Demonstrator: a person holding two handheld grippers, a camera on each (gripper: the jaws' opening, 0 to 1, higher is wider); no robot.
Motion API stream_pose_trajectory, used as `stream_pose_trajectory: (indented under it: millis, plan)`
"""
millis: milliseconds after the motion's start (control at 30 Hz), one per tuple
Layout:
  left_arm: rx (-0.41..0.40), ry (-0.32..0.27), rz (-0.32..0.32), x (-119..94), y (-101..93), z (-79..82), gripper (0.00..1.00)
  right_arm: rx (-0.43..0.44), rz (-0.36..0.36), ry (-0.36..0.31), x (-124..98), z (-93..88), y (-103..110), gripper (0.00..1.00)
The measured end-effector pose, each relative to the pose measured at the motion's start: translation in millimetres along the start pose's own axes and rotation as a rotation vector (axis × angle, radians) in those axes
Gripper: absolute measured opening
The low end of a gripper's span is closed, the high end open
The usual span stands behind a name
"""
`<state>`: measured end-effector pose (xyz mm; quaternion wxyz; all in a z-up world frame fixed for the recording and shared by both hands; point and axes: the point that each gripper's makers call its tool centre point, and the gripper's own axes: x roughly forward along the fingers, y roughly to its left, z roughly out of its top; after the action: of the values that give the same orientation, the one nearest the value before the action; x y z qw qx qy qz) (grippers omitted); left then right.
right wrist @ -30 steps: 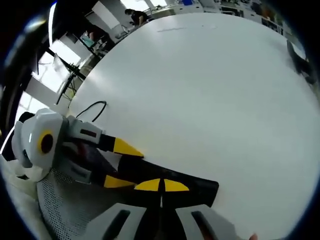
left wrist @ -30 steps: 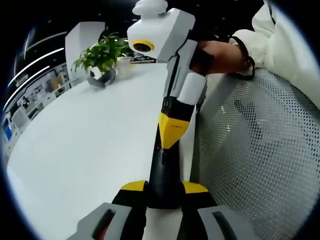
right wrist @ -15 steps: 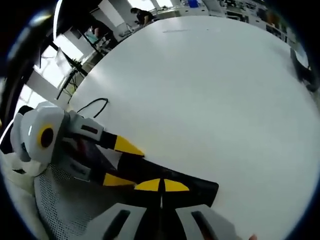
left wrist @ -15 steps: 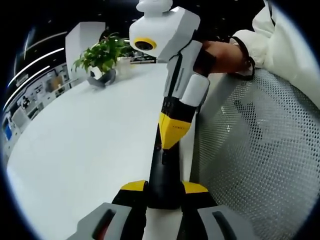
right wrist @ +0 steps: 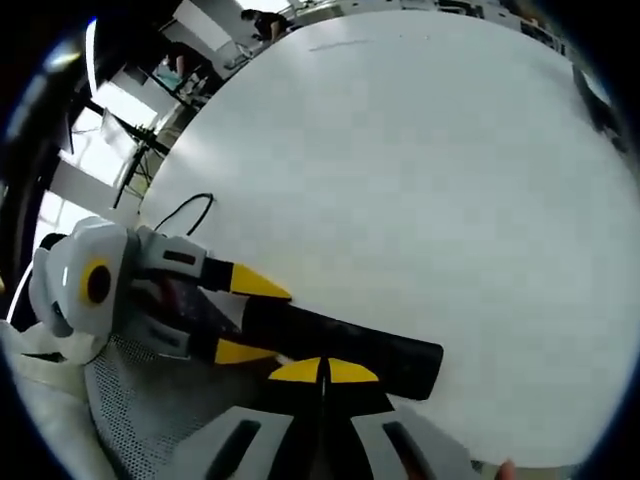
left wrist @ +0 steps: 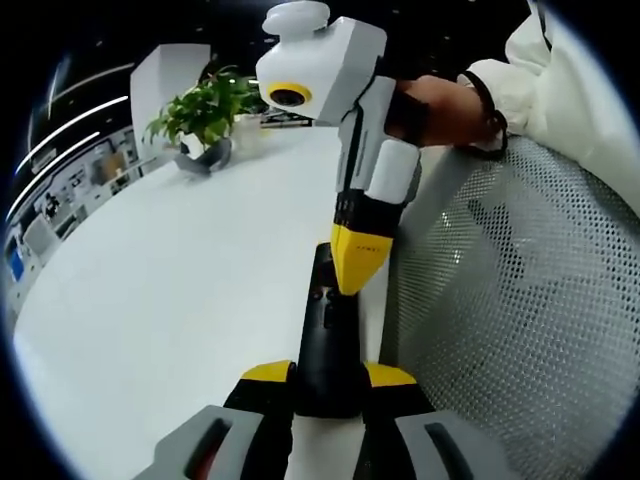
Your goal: Press the specified remote control buttons in sequence, fully releasing each button before pressing the next.
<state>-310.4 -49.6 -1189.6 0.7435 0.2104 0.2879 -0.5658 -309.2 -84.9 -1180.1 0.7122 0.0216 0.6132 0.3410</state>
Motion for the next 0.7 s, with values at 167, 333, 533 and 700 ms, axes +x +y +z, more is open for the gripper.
stream_pose_trajectory:
  millis: [167, 333, 533, 700]
  plan:
    - [-0.004, -0.002, 0.000, -0.3, -0.2, 0.4, 0.25, -0.015, -0.009, 0.010, 1.7, -1.3, 0.1, 0.00]
    - [-0.002, -0.002, 0.000, -0.5, -0.7, 0.3, 0.25, -0.026, -0.015, 0.028, 4.1, -3.6, 0.2, 0.00]
    - [0.001, -0.001, -0.002, -0.7, -1.1, 0.6, 0.26, -0.031, -0.019, 0.033, 4.9, -5.1, -0.7, 0.00]
    - [0.002, -0.001, -0.002, -0.4, -1.4, 0.5, 0.26, -0.007, -0.009, 0.031, 5.1, -5.1, -1.3, 0.00]
